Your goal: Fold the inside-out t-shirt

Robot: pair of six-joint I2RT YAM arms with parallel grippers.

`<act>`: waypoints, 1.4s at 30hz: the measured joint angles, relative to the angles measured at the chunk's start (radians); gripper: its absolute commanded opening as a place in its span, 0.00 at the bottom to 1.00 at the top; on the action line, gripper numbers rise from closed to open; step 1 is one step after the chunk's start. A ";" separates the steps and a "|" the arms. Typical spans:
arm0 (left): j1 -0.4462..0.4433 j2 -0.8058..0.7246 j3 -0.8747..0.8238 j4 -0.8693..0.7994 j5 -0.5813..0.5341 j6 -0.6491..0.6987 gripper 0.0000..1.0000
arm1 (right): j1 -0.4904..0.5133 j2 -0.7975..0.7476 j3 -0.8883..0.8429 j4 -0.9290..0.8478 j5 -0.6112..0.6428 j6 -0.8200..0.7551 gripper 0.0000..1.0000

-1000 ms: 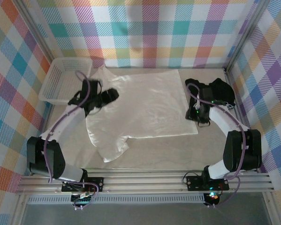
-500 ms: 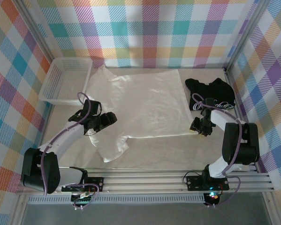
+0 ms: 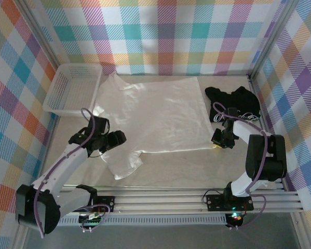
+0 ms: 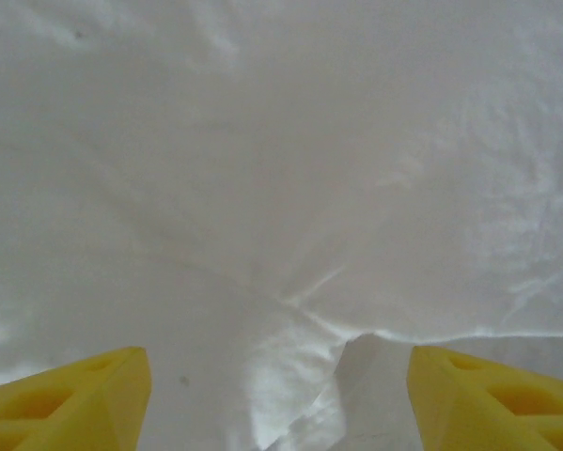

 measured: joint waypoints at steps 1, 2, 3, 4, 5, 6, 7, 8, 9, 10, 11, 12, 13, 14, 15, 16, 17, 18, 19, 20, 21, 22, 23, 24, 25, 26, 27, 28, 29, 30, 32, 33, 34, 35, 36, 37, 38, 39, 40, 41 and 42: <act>-0.016 -0.026 -0.020 -0.025 -0.015 -0.015 0.71 | 0.000 -0.012 0.000 0.002 0.000 -0.003 0.01; -0.028 -0.048 -0.038 -0.048 -0.025 -0.032 0.70 | 0.000 -0.023 0.000 0.006 -0.001 -0.003 0.01; -0.044 -0.074 -0.061 -0.077 -0.042 -0.053 0.69 | 0.000 -0.032 -0.002 0.010 -0.003 -0.003 0.01; -0.059 -0.098 -0.085 -0.103 -0.053 -0.078 0.67 | 0.000 -0.041 -0.002 0.015 -0.004 -0.004 0.01; -0.073 -0.117 -0.103 -0.124 -0.064 -0.101 0.66 | 0.000 -0.045 -0.003 0.018 -0.005 -0.005 0.01; -0.091 -0.135 -0.123 -0.151 -0.075 -0.125 0.64 | 0.000 -0.048 -0.003 0.021 -0.005 -0.006 0.01; -0.110 -0.148 -0.142 -0.171 -0.088 -0.150 0.62 | 0.000 -0.049 -0.003 0.021 -0.007 -0.008 0.01; -0.127 -0.154 -0.156 -0.183 -0.094 -0.172 0.60 | 0.000 -0.050 -0.003 0.021 -0.008 -0.012 0.01; -0.148 -0.156 -0.173 -0.196 -0.101 -0.191 0.58 | 0.000 -0.050 -0.004 0.021 -0.008 -0.017 0.01; -0.167 -0.152 -0.188 -0.204 -0.103 -0.209 0.55 | 0.000 -0.050 -0.004 0.021 -0.008 -0.023 0.01; -0.184 -0.147 -0.201 -0.206 -0.106 -0.227 0.53 | 0.000 -0.050 -0.004 0.021 -0.008 -0.025 0.01; -0.202 -0.138 -0.214 -0.206 -0.108 -0.243 0.52 | 0.000 -0.051 -0.004 0.021 -0.008 -0.027 0.01; -0.216 -0.129 -0.224 -0.206 -0.108 -0.257 0.50 | 0.000 -0.051 -0.004 0.021 -0.009 -0.030 0.01; -0.228 -0.118 -0.230 -0.204 -0.108 -0.268 0.49 | 0.000 -0.053 -0.004 0.021 -0.011 -0.031 0.01; -0.239 -0.106 -0.235 -0.204 -0.106 -0.279 0.49 | 0.000 -0.054 -0.004 0.021 -0.013 -0.031 0.01; -0.248 -0.093 -0.237 -0.202 -0.103 -0.285 0.48 | 0.000 -0.055 -0.004 0.021 -0.015 -0.031 0.01; -0.254 -0.084 -0.237 -0.200 -0.099 -0.288 0.48 | 0.000 -0.055 -0.004 0.021 -0.016 -0.031 0.01; -0.258 -0.074 -0.237 -0.194 -0.098 -0.290 0.47 | 0.000 -0.055 -0.004 0.022 -0.018 -0.031 0.01; -0.261 -0.063 -0.237 -0.188 -0.095 -0.291 0.46 | 0.000 -0.055 -0.004 0.022 -0.020 -0.032 0.01; -0.262 -0.053 -0.238 -0.182 -0.092 -0.291 0.45 | 0.000 -0.055 -0.004 0.023 -0.021 -0.033 0.01; -0.262 -0.042 -0.243 -0.169 -0.089 -0.290 0.44 | 0.000 -0.055 -0.005 0.025 -0.023 -0.034 0.01; -0.262 -0.029 -0.247 -0.160 -0.089 -0.290 0.43 | 0.000 -0.055 -0.005 0.026 -0.024 -0.035 0.01; -0.262 -0.014 -0.250 -0.152 -0.089 -0.290 0.42 | 0.000 -0.055 -0.005 0.028 -0.024 -0.036 0.01; -0.262 0.003 -0.253 -0.142 -0.088 -0.287 0.41 | 0.000 -0.055 -0.005 0.029 -0.025 -0.038 0.01; -0.262 0.019 -0.254 -0.132 -0.085 -0.285 0.39 | 0.000 -0.055 -0.005 0.029 -0.027 -0.039 0.01; -0.262 0.033 -0.256 -0.123 -0.085 -0.285 0.38 | 0.000 -0.055 -0.005 0.029 -0.027 -0.039 0.01; -0.262 0.044 -0.256 -0.124 -0.087 -0.281 0.35 | 0.000 -0.055 -0.005 0.029 -0.027 -0.042 0.01; -0.262 0.049 -0.256 -0.124 -0.090 -0.280 0.31 | 0.000 -0.055 -0.006 0.029 -0.027 -0.042 0.01; -0.262 0.052 -0.257 -0.127 -0.094 -0.278 0.28 | 0.000 -0.055 -0.007 0.029 -0.027 -0.045 0.01; -0.262 0.057 -0.259 -0.132 -0.100 -0.274 0.23 | 0.000 -0.055 -0.008 0.029 -0.027 -0.045 0.01; -0.262 0.061 -0.263 -0.140 -0.110 -0.273 0.14 | 0.000 -0.057 -0.011 0.029 -0.026 -0.046 0.01; -0.262 0.057 -0.268 -0.145 -0.115 -0.269 0.09 | 0.000 -0.060 -0.014 0.030 -0.026 -0.046 0.01; -0.261 0.053 -0.269 -0.150 -0.120 -0.265 0.04 | 0.000 -0.064 -0.018 0.029 -0.026 -0.046 0.01; -0.261 0.048 -0.269 -0.153 -0.121 -0.266 0.01 | 0.000 -0.068 -0.021 0.029 -0.026 -0.046 0.01; -0.262 0.040 -0.269 -0.154 -0.122 -0.259 0.00 | 0.000 -0.074 -0.023 0.028 -0.025 -0.046 0.01; -0.262 0.031 -0.271 -0.155 -0.122 -0.260 0.00 | 0.000 -0.082 -0.026 0.028 -0.023 -0.045 0.01; -0.262 0.021 -0.273 -0.156 -0.123 -0.260 0.00 | 0.000 -0.089 -0.028 0.029 -0.023 -0.045 0.01; -0.262 0.001 -0.275 -0.159 -0.124 -0.260 0.00 | 0.000 -0.097 -0.030 0.029 -0.023 -0.045 0.01; -0.262 -0.010 -0.275 -0.162 -0.123 -0.260 0.00 | 0.000 -0.108 -0.034 0.029 -0.023 -0.045 0.01; -0.262 -0.023 -0.275 -0.163 -0.115 -0.260 0.00 | 0.000 -0.119 -0.038 0.028 -0.023 -0.045 0.01; -0.262 -0.040 -0.273 -0.164 -0.106 -0.260 0.00 | 0.000 -0.132 -0.042 0.029 -0.024 -0.043 0.02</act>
